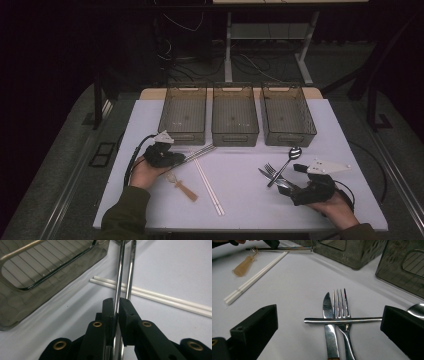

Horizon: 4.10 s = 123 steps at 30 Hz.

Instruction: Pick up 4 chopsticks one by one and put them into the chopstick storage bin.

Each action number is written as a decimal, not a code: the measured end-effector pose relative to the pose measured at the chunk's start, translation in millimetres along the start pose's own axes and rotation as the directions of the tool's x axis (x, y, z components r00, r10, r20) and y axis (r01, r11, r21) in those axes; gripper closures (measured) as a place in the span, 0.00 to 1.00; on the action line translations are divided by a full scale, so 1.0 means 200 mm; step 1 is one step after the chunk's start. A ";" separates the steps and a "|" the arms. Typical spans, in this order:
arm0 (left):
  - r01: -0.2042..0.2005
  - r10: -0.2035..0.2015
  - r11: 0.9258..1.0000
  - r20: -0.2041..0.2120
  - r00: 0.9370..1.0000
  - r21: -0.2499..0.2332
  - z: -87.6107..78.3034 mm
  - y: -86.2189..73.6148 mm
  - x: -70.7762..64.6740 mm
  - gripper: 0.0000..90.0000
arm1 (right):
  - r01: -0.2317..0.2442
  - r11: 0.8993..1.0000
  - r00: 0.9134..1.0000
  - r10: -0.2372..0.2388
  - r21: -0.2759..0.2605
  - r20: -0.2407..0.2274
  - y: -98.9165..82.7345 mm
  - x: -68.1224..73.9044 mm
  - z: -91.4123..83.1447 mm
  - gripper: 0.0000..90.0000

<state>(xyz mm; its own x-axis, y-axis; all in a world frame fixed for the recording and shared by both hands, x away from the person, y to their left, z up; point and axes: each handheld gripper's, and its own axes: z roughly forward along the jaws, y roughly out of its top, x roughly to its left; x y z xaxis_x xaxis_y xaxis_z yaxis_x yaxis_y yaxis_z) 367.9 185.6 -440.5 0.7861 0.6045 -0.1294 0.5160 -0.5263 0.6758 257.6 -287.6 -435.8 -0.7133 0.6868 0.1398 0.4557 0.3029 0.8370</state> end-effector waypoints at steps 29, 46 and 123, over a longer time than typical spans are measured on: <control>-0.111 0.112 0.993 0.030 0.993 -0.027 0.03 -0.03 0.00 0.93 | -0.001 1.000 1.000 0.001 0.000 -0.001 0.00 0.00 0.00 0.02; -0.158 0.159 0.987 0.039 0.987 -0.026 0.03 -0.02 0.01 0.95 | -0.001 1.000 1.000 0.001 -0.001 -0.002 0.00 0.00 0.00 0.02; 0.013 -0.006 0.989 0.045 0.999 -0.147 -0.21 0.28 -0.11 0.94 | -0.003 1.000 1.000 0.003 0.000 0.011 -0.01 -0.03 0.01 0.02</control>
<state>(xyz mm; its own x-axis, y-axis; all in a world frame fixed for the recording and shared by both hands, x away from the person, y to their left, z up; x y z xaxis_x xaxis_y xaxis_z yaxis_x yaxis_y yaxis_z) 364.1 167.6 -370.1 0.7975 0.5800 -0.1661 0.4703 -0.4252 0.7733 262.0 -292.2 -439.0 -0.7059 0.6950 0.1366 0.4579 0.3006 0.8366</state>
